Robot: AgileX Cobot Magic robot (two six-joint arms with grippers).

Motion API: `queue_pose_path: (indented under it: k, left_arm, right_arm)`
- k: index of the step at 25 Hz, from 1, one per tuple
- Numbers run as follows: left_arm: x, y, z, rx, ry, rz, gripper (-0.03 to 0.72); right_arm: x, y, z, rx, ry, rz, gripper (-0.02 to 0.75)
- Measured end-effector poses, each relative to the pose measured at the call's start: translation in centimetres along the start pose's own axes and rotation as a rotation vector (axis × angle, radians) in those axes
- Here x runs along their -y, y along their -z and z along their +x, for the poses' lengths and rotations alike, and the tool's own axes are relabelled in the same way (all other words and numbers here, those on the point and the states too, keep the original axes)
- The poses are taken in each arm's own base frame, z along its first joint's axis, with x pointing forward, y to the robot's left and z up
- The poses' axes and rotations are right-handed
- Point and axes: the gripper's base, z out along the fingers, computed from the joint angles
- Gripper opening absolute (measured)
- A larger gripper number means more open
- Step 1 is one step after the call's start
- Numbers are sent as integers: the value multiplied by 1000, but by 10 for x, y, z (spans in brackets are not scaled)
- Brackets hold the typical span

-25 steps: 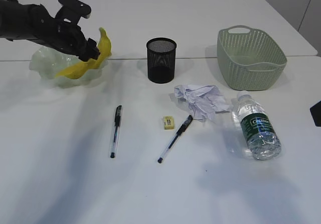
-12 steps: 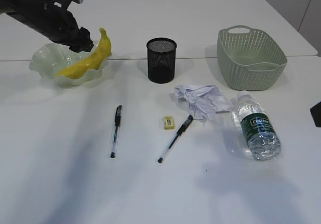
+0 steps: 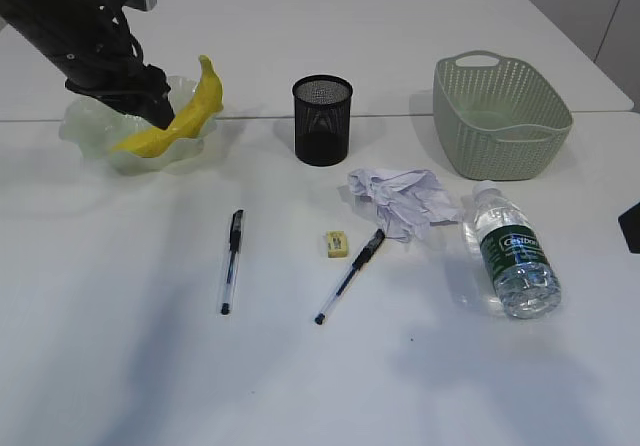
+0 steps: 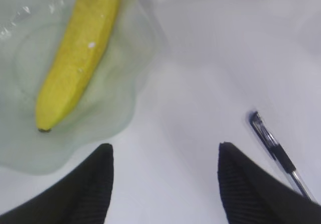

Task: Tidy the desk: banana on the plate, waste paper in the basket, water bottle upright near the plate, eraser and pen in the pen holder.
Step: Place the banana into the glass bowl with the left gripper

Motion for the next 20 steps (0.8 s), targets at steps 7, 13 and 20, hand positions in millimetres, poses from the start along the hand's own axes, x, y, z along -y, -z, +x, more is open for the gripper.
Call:
queue_pose_path:
  k: [7, 13, 20]
  left_arm:
    - [7, 19, 9, -121, 84, 48, 468]
    - [11, 23, 18, -232, 152, 79, 468]
    - [13, 26, 25, -310, 200, 87, 468]
  right_arm:
    - [0, 0, 0, -3, -1, -3, 554]
    - [0, 0, 0, -3, -1, -3, 554]
    - [0, 0, 0, -3, -1, -3, 554]
